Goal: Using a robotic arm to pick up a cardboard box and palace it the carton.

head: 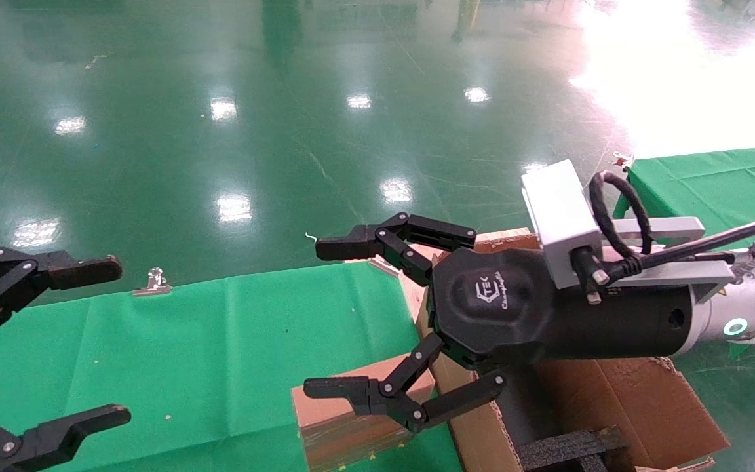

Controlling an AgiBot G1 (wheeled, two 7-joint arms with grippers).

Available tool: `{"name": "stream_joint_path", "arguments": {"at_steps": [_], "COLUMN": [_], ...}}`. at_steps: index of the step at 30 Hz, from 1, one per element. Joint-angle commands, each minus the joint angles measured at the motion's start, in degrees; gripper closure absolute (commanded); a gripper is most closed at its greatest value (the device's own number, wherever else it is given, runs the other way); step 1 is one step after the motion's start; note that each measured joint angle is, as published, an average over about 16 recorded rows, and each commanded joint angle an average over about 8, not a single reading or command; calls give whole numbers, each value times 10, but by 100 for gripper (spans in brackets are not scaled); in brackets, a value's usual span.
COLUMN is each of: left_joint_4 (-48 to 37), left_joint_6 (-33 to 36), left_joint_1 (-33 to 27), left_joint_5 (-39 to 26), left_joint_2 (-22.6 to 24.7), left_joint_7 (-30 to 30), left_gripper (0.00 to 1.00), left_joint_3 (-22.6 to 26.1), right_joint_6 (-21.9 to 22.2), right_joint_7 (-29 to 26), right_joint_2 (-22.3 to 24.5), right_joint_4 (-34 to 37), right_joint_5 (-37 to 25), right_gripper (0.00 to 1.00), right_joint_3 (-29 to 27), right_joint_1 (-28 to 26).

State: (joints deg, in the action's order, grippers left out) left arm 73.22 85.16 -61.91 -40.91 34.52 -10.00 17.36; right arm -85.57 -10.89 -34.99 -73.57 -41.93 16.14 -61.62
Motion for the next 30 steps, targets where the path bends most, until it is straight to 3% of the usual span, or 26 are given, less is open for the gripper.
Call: {"name": "stream_joint_path", "arguments": {"at_steps": [1, 12, 20, 30], "left_joint_4": [0, 0, 0, 0], "left_joint_6": [0, 0, 0, 0], "left_joint_1": [0, 0, 0, 0], "left_joint_5": [0, 0, 0, 0], "left_joint_2": [0, 0, 0, 0], "left_joint_7": [0, 0, 0, 0], "left_gripper": [0, 3, 99, 100], "left_joint_3": [0, 0, 0, 0], "right_joint_6": [0, 0, 0, 0], "right_joint_7": [0, 0, 0, 1], "right_joint_2": [0, 0, 0, 0], "right_joint_4": [0, 0, 0, 0], "right_joint_5": [0, 0, 0, -1], "right_gripper": [0, 0, 0, 0], "right_joint_3": [0, 0, 0, 0], "right_joint_1": [0, 0, 0, 0]}}
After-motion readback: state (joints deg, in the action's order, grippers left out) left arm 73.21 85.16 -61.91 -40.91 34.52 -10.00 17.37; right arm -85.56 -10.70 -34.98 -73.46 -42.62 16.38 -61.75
